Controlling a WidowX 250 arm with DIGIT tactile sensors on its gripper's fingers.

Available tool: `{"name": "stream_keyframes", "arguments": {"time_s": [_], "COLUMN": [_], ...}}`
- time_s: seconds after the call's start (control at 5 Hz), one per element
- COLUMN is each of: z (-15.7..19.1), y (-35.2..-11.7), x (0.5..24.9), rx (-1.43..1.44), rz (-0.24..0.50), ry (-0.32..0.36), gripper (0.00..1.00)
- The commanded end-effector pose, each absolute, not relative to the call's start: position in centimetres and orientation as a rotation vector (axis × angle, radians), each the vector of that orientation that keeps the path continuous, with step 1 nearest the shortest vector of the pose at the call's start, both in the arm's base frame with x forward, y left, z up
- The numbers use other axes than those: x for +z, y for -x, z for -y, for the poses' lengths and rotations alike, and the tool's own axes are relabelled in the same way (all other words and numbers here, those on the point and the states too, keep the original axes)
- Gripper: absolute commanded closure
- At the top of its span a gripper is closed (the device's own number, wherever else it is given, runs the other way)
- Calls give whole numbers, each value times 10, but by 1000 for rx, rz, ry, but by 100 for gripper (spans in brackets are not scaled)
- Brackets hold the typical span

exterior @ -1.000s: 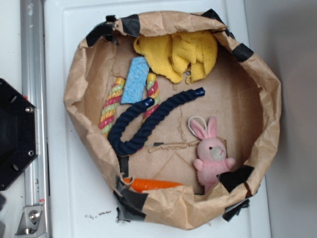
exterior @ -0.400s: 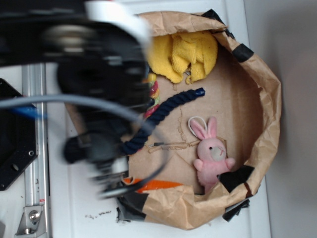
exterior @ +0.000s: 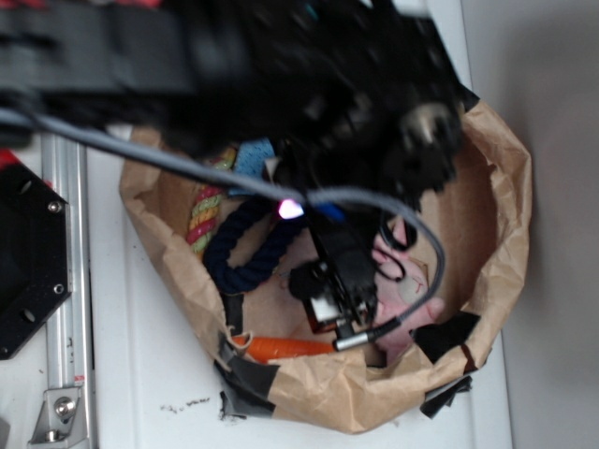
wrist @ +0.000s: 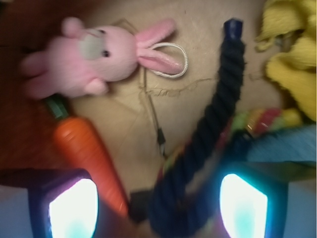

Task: Grab the blue rope.

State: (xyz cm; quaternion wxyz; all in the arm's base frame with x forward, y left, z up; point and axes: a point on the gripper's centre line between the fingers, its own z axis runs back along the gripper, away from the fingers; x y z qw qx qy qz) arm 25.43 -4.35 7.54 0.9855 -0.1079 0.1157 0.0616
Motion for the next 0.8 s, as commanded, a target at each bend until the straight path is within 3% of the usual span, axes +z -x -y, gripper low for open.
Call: {"name": "stream_keyframes", "arguments": {"time_s": [0.0,0.2,0.6], "z": [72,76,52], "y": [-219,-203,-205], "x": [38,22,42], "rx": [27,-42,-15], "rz": [-324,-349,-245], "ry": [144,72,45], "gripper": [0,0,0]}}
